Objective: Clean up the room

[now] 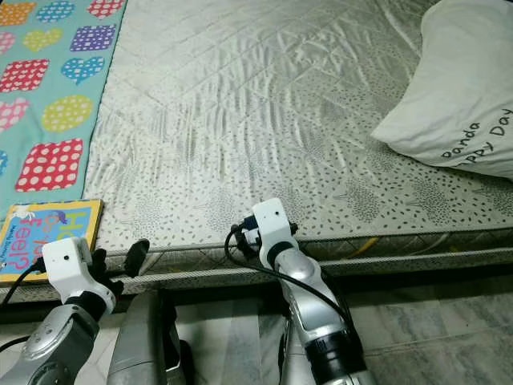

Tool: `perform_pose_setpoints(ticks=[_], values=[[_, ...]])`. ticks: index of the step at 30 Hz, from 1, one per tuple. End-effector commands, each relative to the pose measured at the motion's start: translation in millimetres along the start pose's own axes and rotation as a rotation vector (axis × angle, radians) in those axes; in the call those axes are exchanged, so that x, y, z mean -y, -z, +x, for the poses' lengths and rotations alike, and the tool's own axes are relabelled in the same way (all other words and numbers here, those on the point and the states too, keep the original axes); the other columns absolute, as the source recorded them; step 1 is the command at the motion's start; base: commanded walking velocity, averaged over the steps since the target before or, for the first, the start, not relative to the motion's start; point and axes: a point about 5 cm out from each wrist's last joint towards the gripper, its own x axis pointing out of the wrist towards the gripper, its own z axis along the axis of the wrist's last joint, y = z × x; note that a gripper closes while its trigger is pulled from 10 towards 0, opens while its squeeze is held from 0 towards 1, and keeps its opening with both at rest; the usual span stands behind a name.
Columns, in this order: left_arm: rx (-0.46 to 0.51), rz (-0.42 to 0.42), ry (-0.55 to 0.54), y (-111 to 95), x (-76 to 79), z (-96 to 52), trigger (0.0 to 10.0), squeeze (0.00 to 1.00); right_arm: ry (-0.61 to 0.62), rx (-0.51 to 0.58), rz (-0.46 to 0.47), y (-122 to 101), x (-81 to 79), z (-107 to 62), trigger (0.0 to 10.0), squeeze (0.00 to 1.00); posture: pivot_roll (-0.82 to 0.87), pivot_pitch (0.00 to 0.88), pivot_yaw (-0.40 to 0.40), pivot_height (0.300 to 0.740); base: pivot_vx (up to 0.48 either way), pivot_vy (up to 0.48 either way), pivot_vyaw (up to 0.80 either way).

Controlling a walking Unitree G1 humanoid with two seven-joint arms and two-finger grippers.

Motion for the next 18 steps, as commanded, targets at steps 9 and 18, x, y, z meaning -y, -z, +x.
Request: perform_pose_setpoints(ticks=[9, 18], values=[[-0.01, 0.017, -0.029, -1, -4.4, -6.1, 10.0, 0.0, 0.149, 0.019, -0.043, 0, 12.3, 12.4, 10.0, 0.0, -0.06, 0.281, 0.028, 0.562, 0.0, 0.0, 0.0], [0.014, 0.031, -0.027, -7, -2.9, -5.3, 10.0, 0.0, 0.176, 0.006, -0.089, 3, 10.0, 18.1, 10.0, 0.0, -0.05, 0.284, 0.03, 0.562, 0.0, 0.0, 0.0]])
